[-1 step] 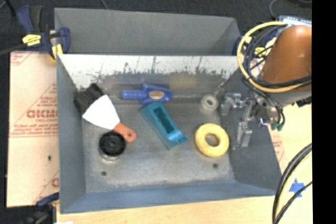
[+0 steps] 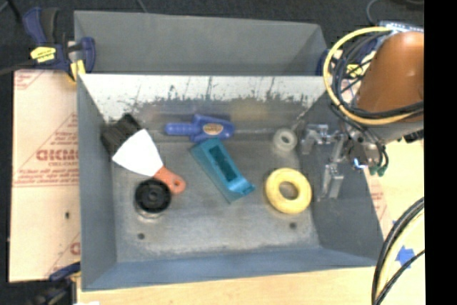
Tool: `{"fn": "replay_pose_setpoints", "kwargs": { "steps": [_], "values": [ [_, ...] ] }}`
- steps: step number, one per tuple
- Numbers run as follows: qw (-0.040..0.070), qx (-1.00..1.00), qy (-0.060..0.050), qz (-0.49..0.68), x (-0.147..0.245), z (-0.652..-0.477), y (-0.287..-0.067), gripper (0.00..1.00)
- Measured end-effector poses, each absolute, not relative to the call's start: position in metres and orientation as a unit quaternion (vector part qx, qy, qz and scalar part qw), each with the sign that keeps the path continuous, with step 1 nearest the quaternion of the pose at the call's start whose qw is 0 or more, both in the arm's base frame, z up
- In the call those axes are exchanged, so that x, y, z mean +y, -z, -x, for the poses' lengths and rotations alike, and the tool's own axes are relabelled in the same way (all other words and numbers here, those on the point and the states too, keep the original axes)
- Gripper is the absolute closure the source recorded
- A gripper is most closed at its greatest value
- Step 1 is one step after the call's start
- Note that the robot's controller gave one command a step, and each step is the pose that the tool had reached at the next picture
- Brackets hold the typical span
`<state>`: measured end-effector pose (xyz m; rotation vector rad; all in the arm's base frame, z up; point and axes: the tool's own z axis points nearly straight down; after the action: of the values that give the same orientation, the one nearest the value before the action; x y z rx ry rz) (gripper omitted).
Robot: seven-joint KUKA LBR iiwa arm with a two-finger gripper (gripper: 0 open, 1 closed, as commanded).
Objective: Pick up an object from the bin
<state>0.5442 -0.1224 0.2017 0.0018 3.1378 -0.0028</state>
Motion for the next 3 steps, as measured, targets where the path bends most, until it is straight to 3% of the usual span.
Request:
{"fn": "replay_pose_setpoints", "kwargs": {
  "steps": [1,2,3],
  "values": [
    [0.006,1.0,0.002,0.005,-0.124,-0.556,-0.164,0.0],
    [0.005,0.999,0.001,-0.032,-0.127,-0.564,-0.101,0.0],
    [0.008,1.0,0.003,0.014,-0.133,-0.557,-0.071,1.0]
  ]
}}
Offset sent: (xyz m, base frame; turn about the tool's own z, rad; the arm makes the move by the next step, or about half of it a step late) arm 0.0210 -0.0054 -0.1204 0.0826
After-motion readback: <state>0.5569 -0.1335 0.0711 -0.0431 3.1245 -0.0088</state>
